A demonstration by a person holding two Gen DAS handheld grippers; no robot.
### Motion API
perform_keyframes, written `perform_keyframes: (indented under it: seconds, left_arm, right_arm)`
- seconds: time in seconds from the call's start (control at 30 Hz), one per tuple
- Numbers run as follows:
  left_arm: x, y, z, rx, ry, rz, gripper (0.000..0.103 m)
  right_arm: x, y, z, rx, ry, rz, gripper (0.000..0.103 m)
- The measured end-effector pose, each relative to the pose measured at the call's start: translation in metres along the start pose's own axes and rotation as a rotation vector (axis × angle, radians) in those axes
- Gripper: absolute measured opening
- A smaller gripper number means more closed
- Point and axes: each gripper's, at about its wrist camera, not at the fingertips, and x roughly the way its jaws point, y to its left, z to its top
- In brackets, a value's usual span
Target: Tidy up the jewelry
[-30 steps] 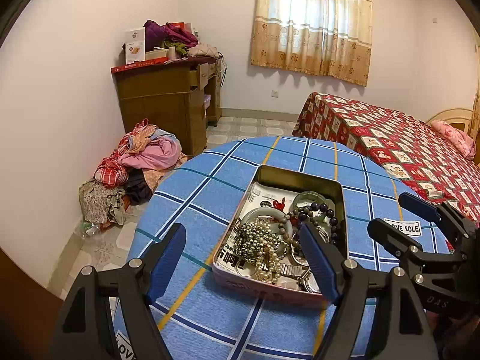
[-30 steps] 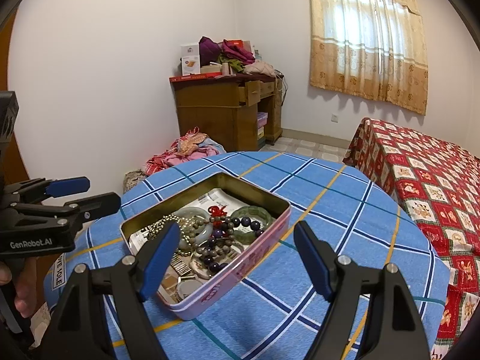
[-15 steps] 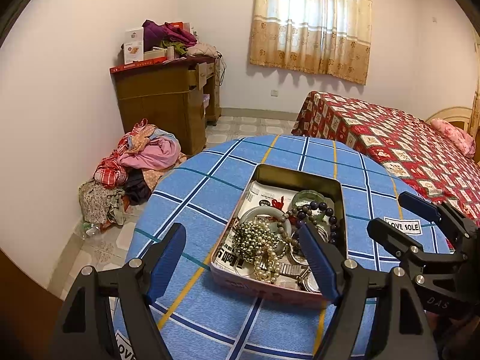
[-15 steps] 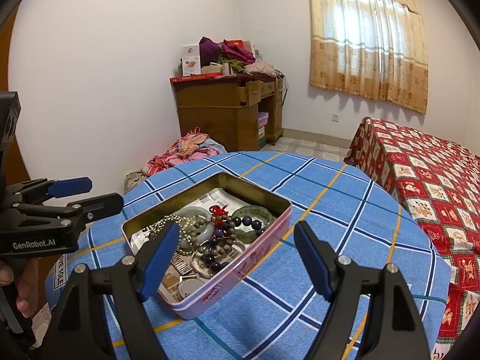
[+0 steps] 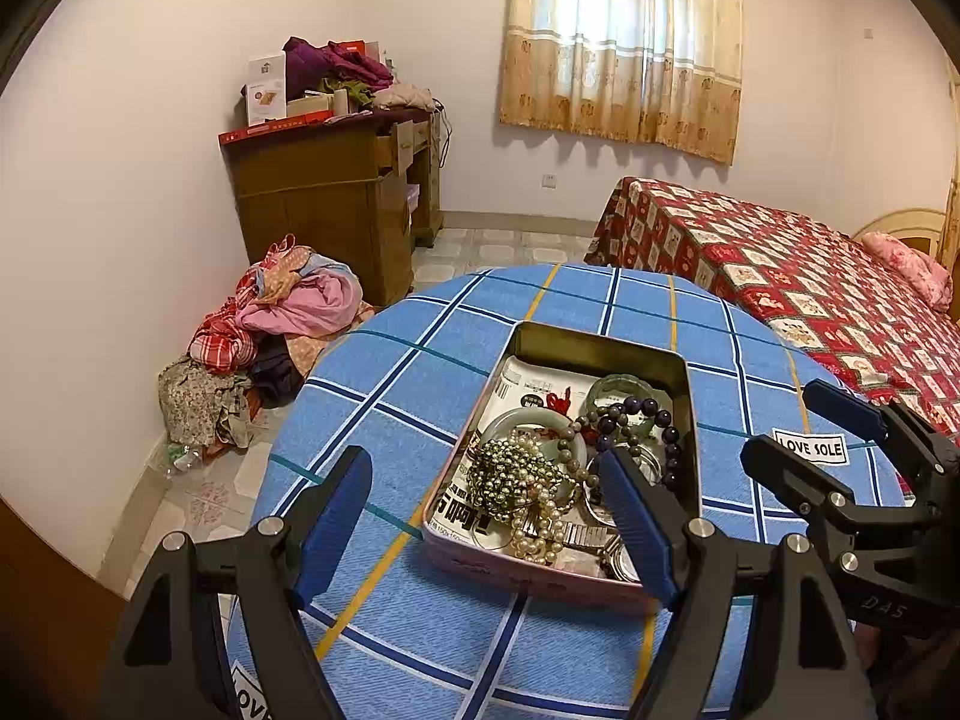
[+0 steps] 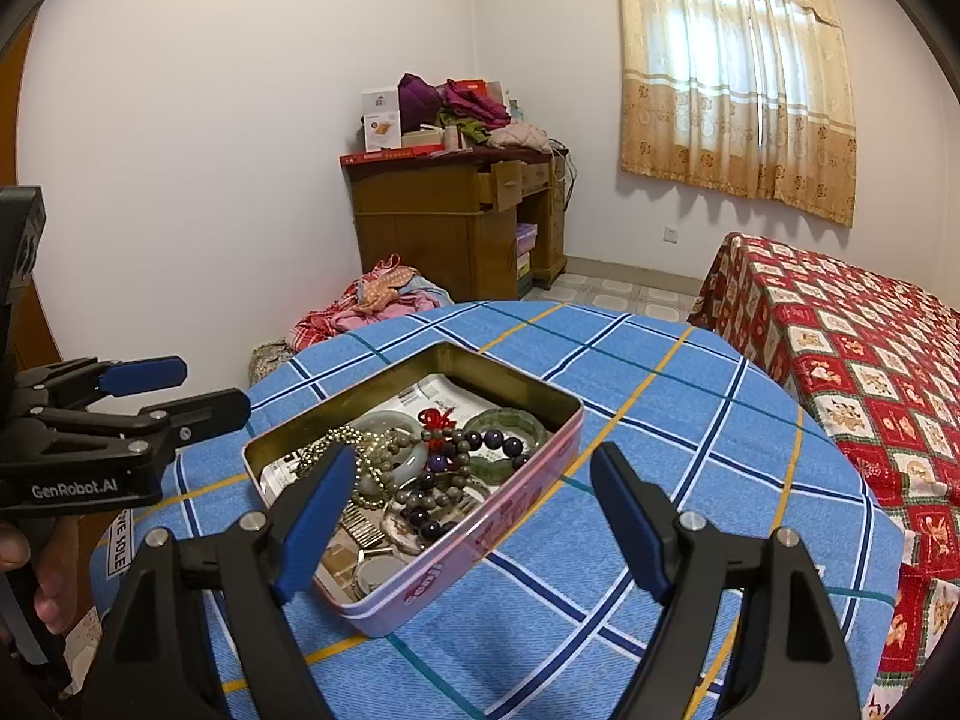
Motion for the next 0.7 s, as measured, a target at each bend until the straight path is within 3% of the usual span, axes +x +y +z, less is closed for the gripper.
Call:
perform_keyframes:
  seconds: [0.7]
  left_arm:
    - [0.0046, 0.0004, -0.0027, 0.003, 0.009, -0.004, 0.078]
  right_arm:
    - [-0.0010, 0.0004, 0.0001, 0.005, -0.014, -0.003, 0.083]
